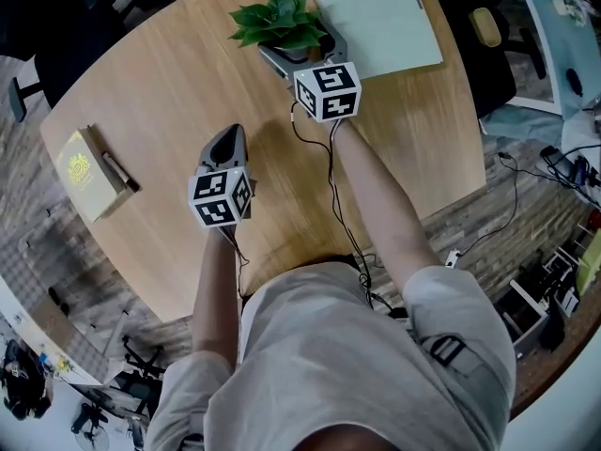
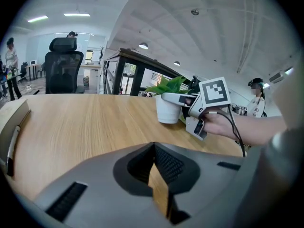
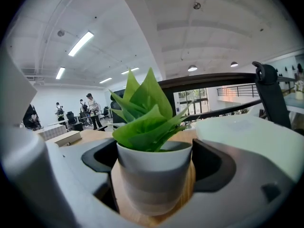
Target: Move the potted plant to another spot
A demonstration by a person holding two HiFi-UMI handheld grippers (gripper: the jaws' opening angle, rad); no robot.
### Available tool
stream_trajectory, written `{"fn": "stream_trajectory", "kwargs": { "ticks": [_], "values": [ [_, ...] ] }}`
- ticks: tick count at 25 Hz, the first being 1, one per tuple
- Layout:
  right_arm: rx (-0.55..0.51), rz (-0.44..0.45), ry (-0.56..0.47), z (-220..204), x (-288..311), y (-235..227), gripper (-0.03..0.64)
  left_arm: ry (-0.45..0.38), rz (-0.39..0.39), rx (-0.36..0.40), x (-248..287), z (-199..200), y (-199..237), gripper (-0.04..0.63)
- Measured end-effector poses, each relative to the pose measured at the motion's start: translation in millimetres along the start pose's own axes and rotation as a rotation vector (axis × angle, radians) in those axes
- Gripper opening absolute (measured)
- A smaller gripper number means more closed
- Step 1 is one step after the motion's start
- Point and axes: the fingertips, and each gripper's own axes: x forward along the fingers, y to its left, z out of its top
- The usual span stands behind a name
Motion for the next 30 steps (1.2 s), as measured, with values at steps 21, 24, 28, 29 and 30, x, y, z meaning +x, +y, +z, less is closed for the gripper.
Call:
{"fn": "stream_trajectory", "kwargs": {
  "ticks": [21,24,28,29,30],
  "values": [
    [-0.037,-0.029,0.017,-21,-31,7,0.495,0.011,0.000,-0.013,-15,-6,-1,0.012],
    [-0.053,-0.038,0.027,-27,-35,9,0.497,0.014,-0.001,-0.023,-21,-9,-1,0.012],
    [-0.044,-0.032,0.034,-32,-38,14,0.501,0.021,0.001,-0.031,-30,-13,-2,0.012],
    [-0.035,-0.030,0.030,-33,-39,15,0.511,0.023,0.001,-0.028,-33,-14,-3,0.012],
    [-0.026,-0.029,0.023,-33,-40,16,0.517,0.024,0.000,-0.026,-35,-15,-5,0.012]
  ]
}}
